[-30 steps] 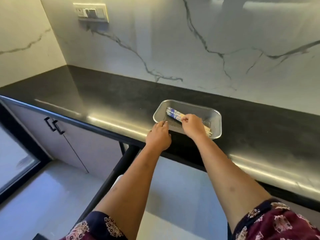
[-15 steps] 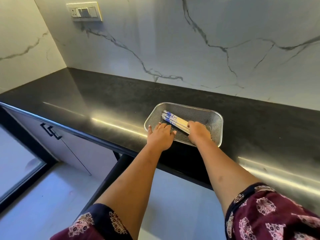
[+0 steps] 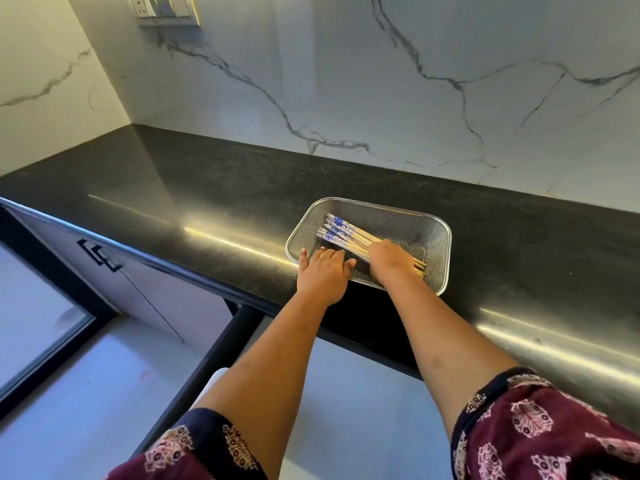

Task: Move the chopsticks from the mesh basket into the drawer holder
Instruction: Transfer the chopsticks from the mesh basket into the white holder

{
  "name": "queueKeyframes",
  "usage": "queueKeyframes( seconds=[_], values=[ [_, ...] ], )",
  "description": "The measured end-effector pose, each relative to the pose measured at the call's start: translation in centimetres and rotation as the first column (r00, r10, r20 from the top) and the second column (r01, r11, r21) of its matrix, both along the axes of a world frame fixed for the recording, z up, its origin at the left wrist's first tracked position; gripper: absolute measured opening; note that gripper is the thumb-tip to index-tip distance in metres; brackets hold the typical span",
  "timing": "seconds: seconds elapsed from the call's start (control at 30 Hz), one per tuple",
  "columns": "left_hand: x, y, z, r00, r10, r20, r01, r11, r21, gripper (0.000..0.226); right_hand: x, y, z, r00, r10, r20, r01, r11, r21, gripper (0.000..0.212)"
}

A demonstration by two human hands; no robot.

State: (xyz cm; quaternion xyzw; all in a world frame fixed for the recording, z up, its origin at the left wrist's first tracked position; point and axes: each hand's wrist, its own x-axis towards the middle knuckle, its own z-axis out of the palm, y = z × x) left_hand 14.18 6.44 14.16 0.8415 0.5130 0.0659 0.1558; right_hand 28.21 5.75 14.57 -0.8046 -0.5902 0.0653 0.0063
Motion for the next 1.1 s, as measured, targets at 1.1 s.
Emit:
queueKeyframes(
  seconds=[1.1],
  values=[
    [-9.3, -5.3, 7.3, -0.094, 0.695, 0.712, 0.149, 0.717, -0.681, 0.009, -11.0, -8.7, 5.2, -0.295, -0.195, -0.935, -0.298, 0.949, -0.104, 0.019]
  ],
)
